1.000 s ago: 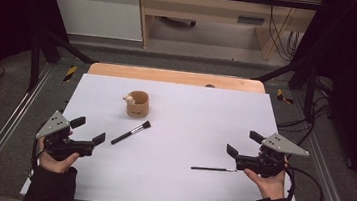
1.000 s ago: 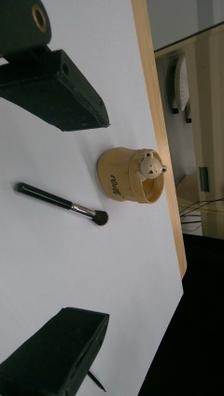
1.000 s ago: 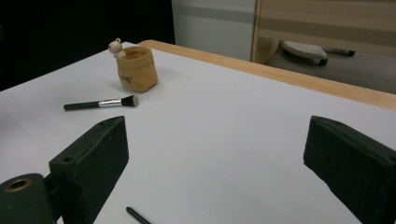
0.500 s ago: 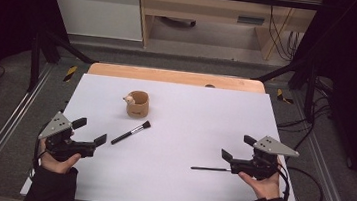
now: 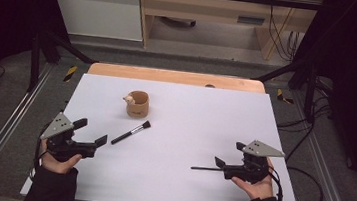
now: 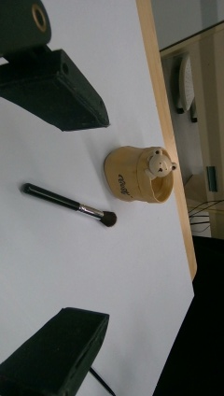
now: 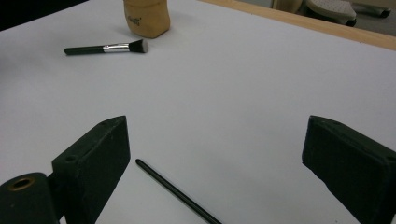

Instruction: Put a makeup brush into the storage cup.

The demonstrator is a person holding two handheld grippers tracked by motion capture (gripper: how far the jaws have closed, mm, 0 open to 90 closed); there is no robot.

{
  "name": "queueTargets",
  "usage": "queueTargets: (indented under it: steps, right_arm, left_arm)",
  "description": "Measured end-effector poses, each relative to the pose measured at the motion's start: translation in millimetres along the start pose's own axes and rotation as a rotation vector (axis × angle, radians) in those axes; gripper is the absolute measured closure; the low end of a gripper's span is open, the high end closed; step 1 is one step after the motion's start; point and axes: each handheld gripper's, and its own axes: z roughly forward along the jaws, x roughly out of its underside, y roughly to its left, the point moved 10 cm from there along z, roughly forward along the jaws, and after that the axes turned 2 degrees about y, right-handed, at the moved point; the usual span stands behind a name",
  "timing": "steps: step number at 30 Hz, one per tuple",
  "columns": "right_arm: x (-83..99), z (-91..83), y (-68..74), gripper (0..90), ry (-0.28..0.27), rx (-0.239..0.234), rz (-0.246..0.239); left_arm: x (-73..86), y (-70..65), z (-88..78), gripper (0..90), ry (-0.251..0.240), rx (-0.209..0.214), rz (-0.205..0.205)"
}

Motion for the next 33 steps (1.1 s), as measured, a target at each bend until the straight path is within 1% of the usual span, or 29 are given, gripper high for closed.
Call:
queueTargets:
  steps: [1, 5, 6, 8, 10, 11, 12, 13, 15, 16, 18, 21, 25, 26, 28, 30, 31, 32, 33]
  right_arm:
    - [1.6, 0.9, 0.4, 8.4, 0.005, -0.002, -0.007]
    - [7.7, 3.9, 2.3, 9.0, 0.026, -0.012, -0.003]
    - [12.5, 6.7, 3.3, 9.1, 0.045, -0.011, -0.003]
    - [17.5, 9.3, 4.6, 9.4, 0.067, -0.014, -0.005]
    - [19.5, 10.8, 5.2, 9.6, 0.074, -0.014, -0.009]
    - [23.5, 13.5, 7.2, 10.0, 0.096, -0.014, -0.020]
    - [24.9, 15.1, 8.4, 10.0, 0.100, -0.019, -0.026]
    - [26.9, 17.0, 9.9, 11.0, 0.109, -0.026, -0.022]
    - [29.0, 19.3, 10.3, 11.3, 0.118, -0.024, -0.027]
    - [34.0, 23.4, 11.7, 12.5, 0.145, -0.023, -0.037]
    - [38.2, 28.1, 13.5, 13.0, 0.165, -0.028, -0.051]
    - [45.1, 35.5, 18.9, 14.2, 0.203, -0.033, -0.058]
    - [51.5, 42.7, 22.8, 16.7, 0.234, -0.034, -0.080]
    - [55.0, 46.6, 23.9, 18.3, 0.251, -0.027, -0.095]
    - [58.0, 49.5, 24.1, 19.7, 0.267, -0.015, -0.108]
    - [58.9, 50.2, 23.9, 20.8, 0.273, -0.010, -0.108]
    - [60.5, 51.2, 22.4, 23.1, 0.281, -0.001, -0.108]
    - [60.5, 51.2, 22.4, 23.1, 0.281, -0.001, -0.108]
    - [61.7, 52.3, 21.7, 25.2, 0.289, 0.000, -0.110]
  left_arm:
    - [0.3, -0.1, 0.4, 5.3, 0.002, -0.001, 0.002]
    - [0.4, -0.1, 0.4, 5.2, 0.001, -0.001, 0.000]
    - [0.2, -0.2, 0.1, 5.3, -0.002, 0.001, -0.001]
    - [0.0, -0.1, -0.4, 5.3, -0.003, 0.001, 0.001]
    - [0.0, -0.3, -0.4, 5.3, -0.002, 0.001, 0.002]
    - [0.1, -0.6, -0.2, 5.3, -0.001, 0.002, 0.001]
    - [0.1, -0.8, 0.0, 5.3, -0.001, 0.003, 0.002]
    - [0.3, -0.9, 0.2, 5.3, 0.000, 0.004, 0.002]
    - [0.6, -1.0, 0.8, 5.3, 0.001, 0.003, 0.001]
    - [0.8, -1.1, 1.0, 5.3, 0.002, 0.004, 0.001]
    - [1.4, -1.4, 1.6, 5.3, 0.005, 0.005, 0.001]
    - [2.3, -1.5, 2.9, 5.3, 0.010, 0.005, 0.003]
    - [3.1, -1.8, 3.9, 5.3, 0.014, 0.004, 0.004]
    - [3.2, -1.9, 4.2, 5.2, 0.014, 0.003, 0.004]
    - [3.6, -2.1, 4.8, 5.3, 0.016, 0.003, 0.005]
    - [4.2, -2.0, 5.5, 5.3, 0.020, 0.002, 0.008]
    - [4.3, -2.0, 5.7, 5.3, 0.021, 0.003, 0.008]
    - [4.6, -2.1, 6.0, 5.3, 0.022, 0.004, 0.009]
    - [4.9, -2.4, 6.2, 5.3, 0.023, 0.003, 0.009]
